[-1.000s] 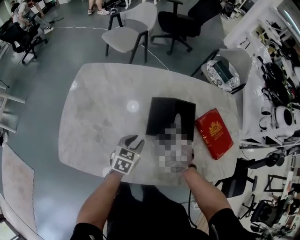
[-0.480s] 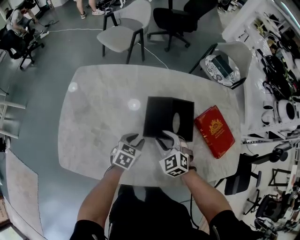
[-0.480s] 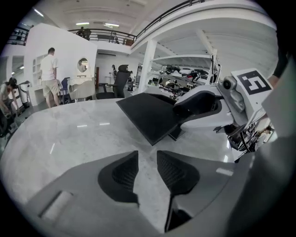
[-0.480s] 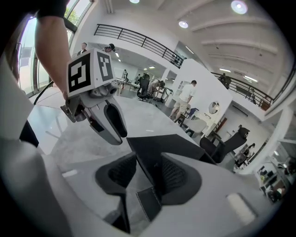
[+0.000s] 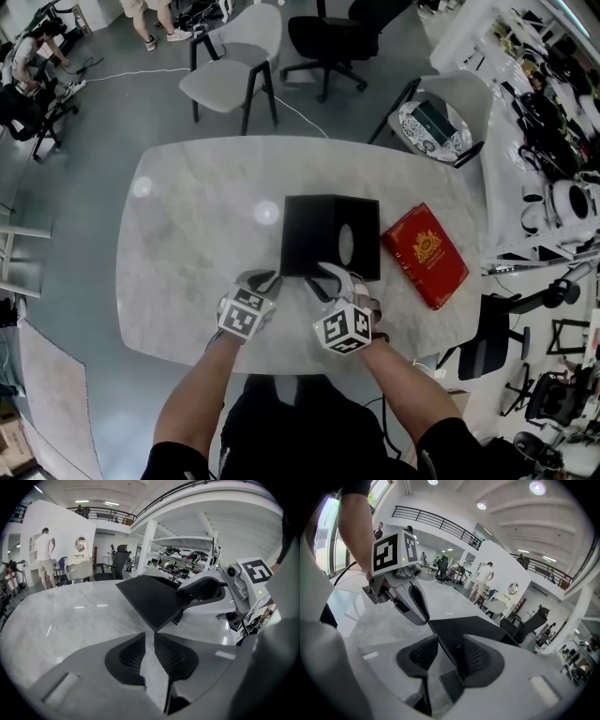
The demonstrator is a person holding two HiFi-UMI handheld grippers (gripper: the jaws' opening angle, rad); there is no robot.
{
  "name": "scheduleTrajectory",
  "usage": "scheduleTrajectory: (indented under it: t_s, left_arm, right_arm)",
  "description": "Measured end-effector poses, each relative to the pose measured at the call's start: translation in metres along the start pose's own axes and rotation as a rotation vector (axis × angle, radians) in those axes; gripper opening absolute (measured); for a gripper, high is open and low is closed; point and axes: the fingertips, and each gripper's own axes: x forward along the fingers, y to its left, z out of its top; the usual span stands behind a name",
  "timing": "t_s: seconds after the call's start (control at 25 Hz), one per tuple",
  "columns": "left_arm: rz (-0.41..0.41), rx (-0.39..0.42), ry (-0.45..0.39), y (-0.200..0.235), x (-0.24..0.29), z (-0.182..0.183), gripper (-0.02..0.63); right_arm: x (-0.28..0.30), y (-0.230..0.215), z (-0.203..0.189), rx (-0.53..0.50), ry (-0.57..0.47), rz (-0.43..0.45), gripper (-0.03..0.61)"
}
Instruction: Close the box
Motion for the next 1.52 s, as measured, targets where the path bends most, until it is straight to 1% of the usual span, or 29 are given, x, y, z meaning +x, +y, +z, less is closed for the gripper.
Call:
scheduleTrajectory:
  t_s: [0.36,0.6,0.76,0.92,1.16,1.36,1.4,1.48,1.52]
  left_arm:
    - [-0.047,-0.026,-0.073,-0.002,-0.008,0.009,0.040]
    - [-0.059,0.015,-0.099,-0.006,-0.017,0.022,0.037]
    - [-0.102,0.031,-0.139,-0.019,-0.021,0.039,0.040]
    - [-0.118,0.046,-0.182,-0.027,-0.022,0.056,0.040]
    - [-0.147,0.082,-0.193,-0.039,-0.034,0.072,0.040]
    - [-0.171,0.114,-0.193,-0.049,-0.047,0.084,0.049]
    - [-0.174,0.123,-0.193,-0.051,-0.048,0.087,0.052]
    - [-0.169,0.146,-0.198,-0.052,-0.054,0.094,0.055]
    - [-0.157,0.157,-0.204,-0.051,-0.058,0.098,0.057]
  right_arm:
    - [-0.001,-0.004,0.003,0.067,-0.017,-0.009,0.172]
    - [-0.004,-0.007,0.006,0.084,-0.001,-0.014,0.176]
    - [-0.006,-0.007,0.007,0.068,0.016,-0.019,0.174]
    - [-0.010,-0.012,0.008,0.070,0.016,-0.035,0.161]
    - [-0.018,-0.014,0.007,0.066,0.030,-0.045,0.164]
    - [-0.020,-0.016,0.019,0.052,0.020,-0.106,0.173]
    - [-0.021,-0.018,0.023,0.054,0.015,-0.121,0.172]
    - [-0.024,-0.020,0.029,0.060,0.008,-0.140,0.124]
    - [-0.026,-0.021,0.032,0.064,0.005,-0.143,0.117]
